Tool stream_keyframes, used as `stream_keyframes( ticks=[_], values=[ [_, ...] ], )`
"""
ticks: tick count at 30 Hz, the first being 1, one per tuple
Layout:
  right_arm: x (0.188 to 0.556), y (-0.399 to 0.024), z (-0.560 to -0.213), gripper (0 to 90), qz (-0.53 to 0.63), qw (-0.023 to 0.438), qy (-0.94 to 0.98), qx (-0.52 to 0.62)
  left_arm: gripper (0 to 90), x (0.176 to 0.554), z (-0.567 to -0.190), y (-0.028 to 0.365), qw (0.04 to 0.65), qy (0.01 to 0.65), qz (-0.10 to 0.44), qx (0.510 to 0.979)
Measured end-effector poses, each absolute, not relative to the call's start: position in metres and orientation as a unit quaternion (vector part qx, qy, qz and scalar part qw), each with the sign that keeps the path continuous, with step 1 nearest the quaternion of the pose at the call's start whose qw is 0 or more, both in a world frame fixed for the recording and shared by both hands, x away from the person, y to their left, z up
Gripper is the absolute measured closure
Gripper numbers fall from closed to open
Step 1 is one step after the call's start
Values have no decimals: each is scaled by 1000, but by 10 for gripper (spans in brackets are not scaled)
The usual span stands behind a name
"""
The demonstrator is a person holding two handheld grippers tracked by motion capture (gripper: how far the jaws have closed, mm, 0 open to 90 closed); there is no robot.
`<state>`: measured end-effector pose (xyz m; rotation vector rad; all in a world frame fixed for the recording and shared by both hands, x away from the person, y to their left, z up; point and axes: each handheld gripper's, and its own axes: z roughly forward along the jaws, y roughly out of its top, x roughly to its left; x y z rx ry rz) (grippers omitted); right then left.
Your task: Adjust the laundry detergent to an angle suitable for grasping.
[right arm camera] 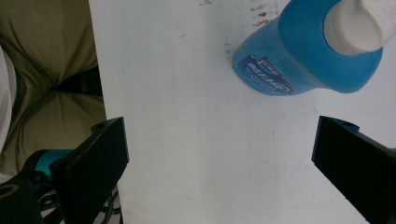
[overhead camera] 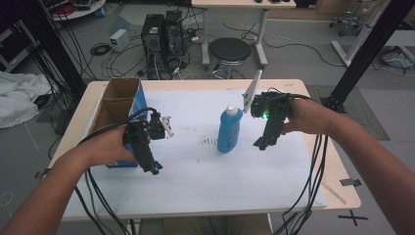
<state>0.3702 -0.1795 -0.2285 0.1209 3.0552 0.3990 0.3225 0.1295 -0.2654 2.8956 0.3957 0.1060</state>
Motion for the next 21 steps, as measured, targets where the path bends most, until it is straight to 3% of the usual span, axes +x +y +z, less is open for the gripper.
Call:
stream_keyframes(
  ticks=[21],
  values=[
    [374, -183, -229, 28, 132, 29, 990, 38, 24, 334, -266, 129, 134, 148, 65, 978]
  ],
)
